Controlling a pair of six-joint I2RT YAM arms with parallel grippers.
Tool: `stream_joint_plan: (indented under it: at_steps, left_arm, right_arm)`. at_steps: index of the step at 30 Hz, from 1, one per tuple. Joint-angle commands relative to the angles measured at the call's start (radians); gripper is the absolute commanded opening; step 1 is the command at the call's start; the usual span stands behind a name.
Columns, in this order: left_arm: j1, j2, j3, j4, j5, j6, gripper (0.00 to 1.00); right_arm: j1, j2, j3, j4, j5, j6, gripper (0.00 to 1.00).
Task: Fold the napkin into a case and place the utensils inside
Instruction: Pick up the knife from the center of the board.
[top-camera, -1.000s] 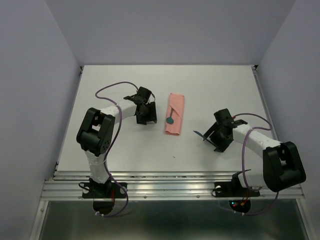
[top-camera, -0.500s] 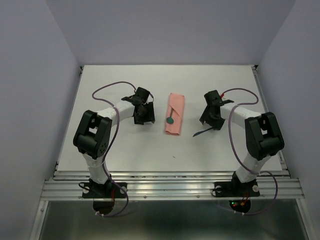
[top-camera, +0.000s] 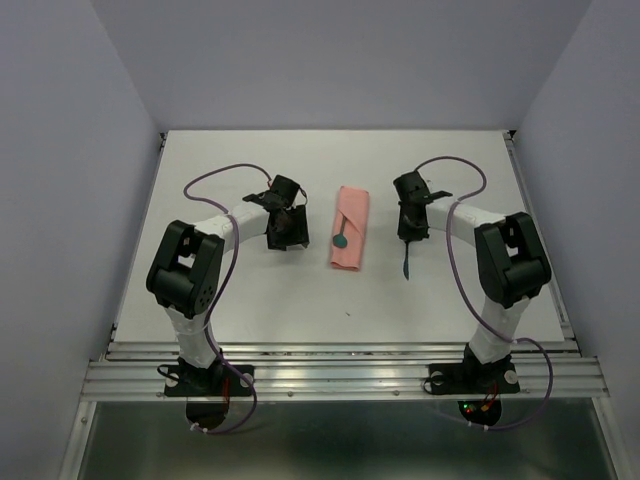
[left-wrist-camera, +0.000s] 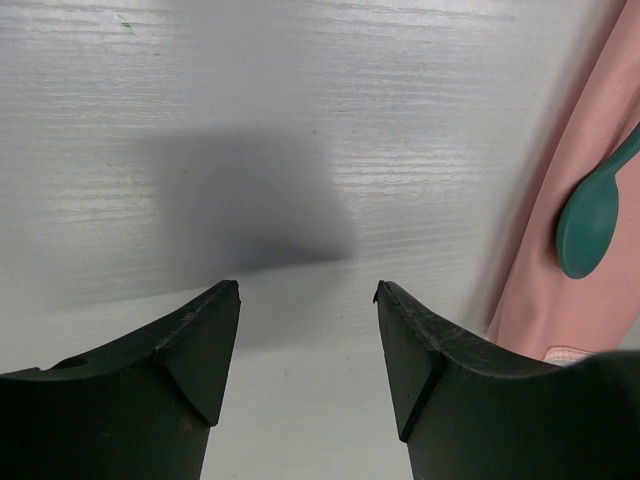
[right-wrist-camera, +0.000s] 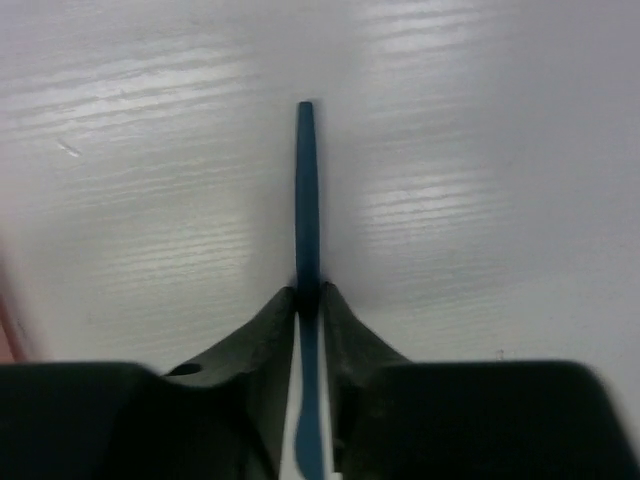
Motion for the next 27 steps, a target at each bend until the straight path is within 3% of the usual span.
stream_joint_plan:
  at_steps: [1,4,14,23,26,27]
  left_arm:
    - [0.004,-0.041,-0.002,-0.010,-0.024,0.001,0.68]
    - [0.004,-0.032,0.004,-0.010,-0.019,0.001,0.68]
    - [0.004,-0.018,0.033,-0.024,-0.029,0.007,0.68]
    - [0.004,-0.001,0.048,-0.032,-0.027,0.009,0.68]
    - [0.004,-0.006,0.045,-0.035,-0.033,0.010,0.68]
    - [0.004,-0.009,0.042,-0.036,-0.033,0.012,0.68]
  right_arm:
    - [0.035,-0.028,-0.045,0.131,-0.042,-0.102,0.34]
    - [0.035,-0.090,-0.090,0.157,-0.052,-0.104,0.52]
    - [0.053,-0.130,-0.177,0.095,-0.100,0.000,0.51]
    - [0.170,-0.053,-0.093,0.047,-0.026,-0.001,0.35]
    - [0.170,-0.042,-0.087,0.047,-0.019,-0.018,0.25]
    - [0.170,-0.042,-0.091,0.046,-0.009,-0.027,0.17]
